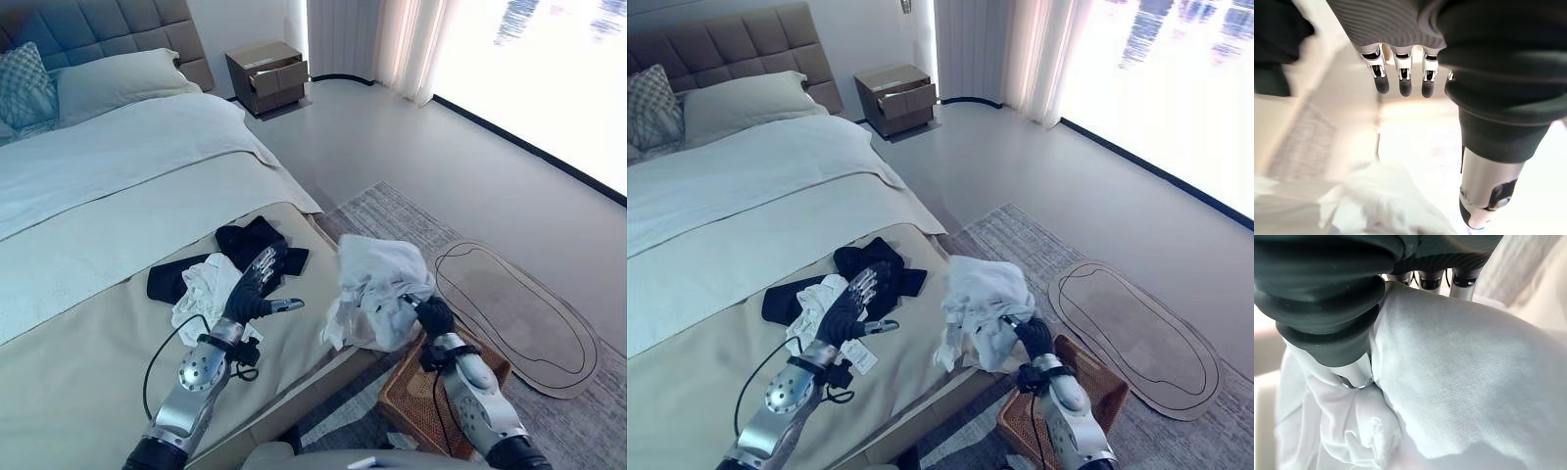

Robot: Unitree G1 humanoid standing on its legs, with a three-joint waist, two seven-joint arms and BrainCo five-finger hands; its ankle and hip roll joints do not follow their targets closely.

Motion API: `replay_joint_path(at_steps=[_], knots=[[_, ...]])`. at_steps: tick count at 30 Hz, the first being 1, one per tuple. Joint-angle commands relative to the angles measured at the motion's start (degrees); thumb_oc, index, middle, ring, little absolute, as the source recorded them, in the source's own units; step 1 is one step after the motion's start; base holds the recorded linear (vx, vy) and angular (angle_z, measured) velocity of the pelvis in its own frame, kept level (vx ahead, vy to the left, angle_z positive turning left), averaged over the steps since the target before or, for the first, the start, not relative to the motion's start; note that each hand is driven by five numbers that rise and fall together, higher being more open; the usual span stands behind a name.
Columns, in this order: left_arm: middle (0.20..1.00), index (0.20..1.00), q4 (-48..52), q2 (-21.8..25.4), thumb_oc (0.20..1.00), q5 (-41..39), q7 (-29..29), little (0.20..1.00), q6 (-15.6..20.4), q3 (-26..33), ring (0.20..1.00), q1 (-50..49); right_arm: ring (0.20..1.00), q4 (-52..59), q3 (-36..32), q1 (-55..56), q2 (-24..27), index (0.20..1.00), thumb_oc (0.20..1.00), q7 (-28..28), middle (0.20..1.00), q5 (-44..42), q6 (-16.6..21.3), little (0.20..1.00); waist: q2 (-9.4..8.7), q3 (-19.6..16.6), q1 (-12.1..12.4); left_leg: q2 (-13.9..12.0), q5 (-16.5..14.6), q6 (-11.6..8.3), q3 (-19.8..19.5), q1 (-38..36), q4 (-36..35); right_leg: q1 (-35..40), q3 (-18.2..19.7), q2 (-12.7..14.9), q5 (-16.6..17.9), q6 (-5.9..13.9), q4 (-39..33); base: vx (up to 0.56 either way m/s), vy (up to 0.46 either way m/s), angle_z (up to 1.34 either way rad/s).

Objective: Pick up clothes into the bucket

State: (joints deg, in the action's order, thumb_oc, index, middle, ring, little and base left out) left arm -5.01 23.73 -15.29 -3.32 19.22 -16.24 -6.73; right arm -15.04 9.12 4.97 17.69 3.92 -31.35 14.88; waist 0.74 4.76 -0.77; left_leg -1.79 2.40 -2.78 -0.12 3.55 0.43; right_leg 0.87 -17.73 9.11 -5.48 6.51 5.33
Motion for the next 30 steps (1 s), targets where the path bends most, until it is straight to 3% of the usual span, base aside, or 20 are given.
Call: replay_joint_path(at_steps=[1,7,12,17,20,23,30], knots=[[1.000,1.000,1.4,1.6,1.000,1.5,0.7,1.000,3.2,4.2,1.000,1.4,0.200,6.1,-4.5,-2.4,-2.0,0.200,0.200,-1.0,0.200,-3.1,6.8,0.200,-3.49,0.1,-0.6,-1.3,-4.4,-0.14,0.3,-0.5,2.9,-0.6,2.7,4.5,10.1,4.27,-6.1,0.01,-0.009,-0.03],[1.000,1.000,-0.5,-0.6,1.000,0.2,1.9,1.000,3.8,8.0,1.000,-1.0,0.200,7.2,-15.8,0.5,-2.6,0.200,0.200,-5.0,0.200,-5.0,10.1,0.200,-3.42,0.0,-1.9,-1.5,-4.7,-0.11,1.0,-0.8,2.9,-1.0,3.4,4.4,10.1,4.32,-6.1,0.00,-0.007,-0.02],[1.000,1.000,-0.9,-1.7,1.000,0.7,3.6,1.000,5.0,10.0,1.000,-1.3,0.200,5.7,-20.9,0.4,-1.6,0.200,0.200,-8.8,0.200,-2.0,11.5,0.200,-3.27,0.6,-2.5,-1.5,-5.3,0.03,1.8,-0.5,3.9,-1.9,4.4,4.5,9.5,4.40,-4.7,0.00,-0.010,-0.12],[1.000,1.000,-1.9,-2.7,1.000,1.4,5.9,1.000,5.7,11.3,1.000,-0.9,0.200,2.2,-21.1,-0.5,1.2,0.200,0.200,-12.2,0.200,5.1,10.4,0.200,-3.10,2.9,-3.0,-1.5,-6.3,0.46,2.8,0.5,6.0,-4.7,5.7,5.1,8.5,4.41,-0.7,-0.08,0.003,-0.21],[1.000,1.000,-3.0,-3.3,1.000,2.5,8.5,1.000,6.0,11.9,1.000,0.2,0.200,-1.6,-19.5,-3.9,2.9,0.200,0.200,-13.8,0.200,7.3,9.7,0.200,-2.90,6.2,-3.2,-1.7,-7.6,0.64,4.0,2.9,9.9,-8.3,7.2,5.8,8.0,4.40,3.1,-0.17,0.002,-0.26],[1.000,1.000,-1.7,-2.9,1.000,2.2,10.8,1.000,7.0,11.7,1.000,2.8,0.200,-5.6,-17.3,-9.4,4.6,0.200,0.200,-16.4,0.200,9.0,9.1,0.200,-2.25,11.3,-3.5,-2.3,-8.6,0.44,4.5,8.9,16.7,-14.8,8.5,6.6,7.1,4.04,9.2,-0.23,-0.017,-0.31],[1.000,1.000,1.5,-2.5,1.000,1.1,15.0,1.000,8.6,13.0,1.000,5.7,0.200,-10.2,-15.5,-15.9,6.5,0.200,0.200,-20.4,0.200,9.8,9.4,0.200,-1.19,14.3,-4.0,-2.5,-10.1,0.16,3.4,20.2,25.0,-25.3,9.3,6.9,4.9,2.62,16.7,-0.15,-0.050,0.02]])
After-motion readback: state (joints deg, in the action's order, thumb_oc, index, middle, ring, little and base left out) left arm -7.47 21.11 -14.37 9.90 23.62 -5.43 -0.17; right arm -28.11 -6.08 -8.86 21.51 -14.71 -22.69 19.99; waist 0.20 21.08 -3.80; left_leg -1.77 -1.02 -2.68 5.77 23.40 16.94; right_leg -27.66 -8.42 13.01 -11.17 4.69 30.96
